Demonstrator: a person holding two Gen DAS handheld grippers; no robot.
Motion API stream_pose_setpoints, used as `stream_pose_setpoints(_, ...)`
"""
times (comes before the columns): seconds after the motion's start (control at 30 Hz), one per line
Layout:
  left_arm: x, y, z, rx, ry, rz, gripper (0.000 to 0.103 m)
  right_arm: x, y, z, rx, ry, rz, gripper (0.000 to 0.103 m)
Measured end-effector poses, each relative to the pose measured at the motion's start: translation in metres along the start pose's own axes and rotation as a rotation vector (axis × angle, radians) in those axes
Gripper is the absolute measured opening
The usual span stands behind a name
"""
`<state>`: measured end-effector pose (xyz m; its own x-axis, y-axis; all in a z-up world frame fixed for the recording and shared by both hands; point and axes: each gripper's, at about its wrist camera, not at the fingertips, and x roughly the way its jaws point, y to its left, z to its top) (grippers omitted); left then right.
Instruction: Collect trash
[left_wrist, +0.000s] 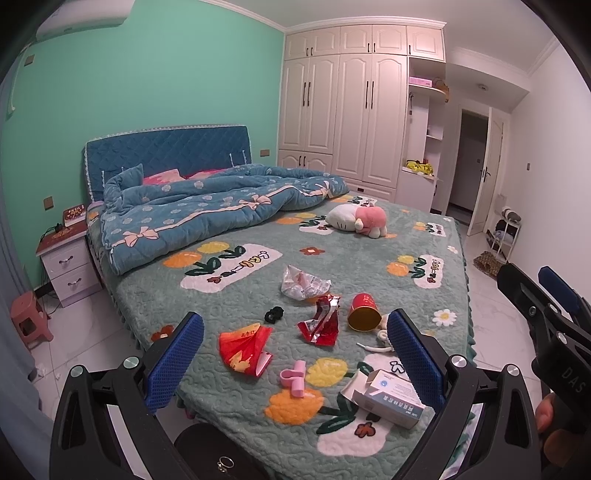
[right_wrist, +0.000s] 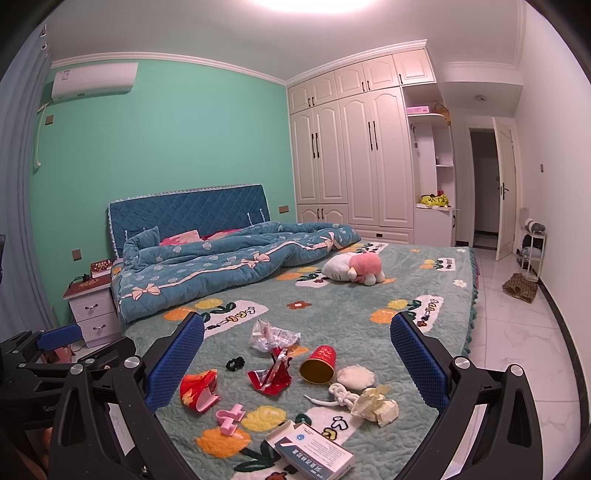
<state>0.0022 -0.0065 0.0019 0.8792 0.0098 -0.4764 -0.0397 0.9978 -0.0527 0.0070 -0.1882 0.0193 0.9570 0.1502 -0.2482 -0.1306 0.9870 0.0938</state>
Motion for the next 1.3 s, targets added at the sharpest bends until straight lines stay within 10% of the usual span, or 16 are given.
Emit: stream_pose_setpoints(1.3,0.0002,-0.0012,-0.0032,0.008,0.003,-0.005,0.097,-0.0038,0.0009,-0.004,0.004,0.006,0.007,0.099)
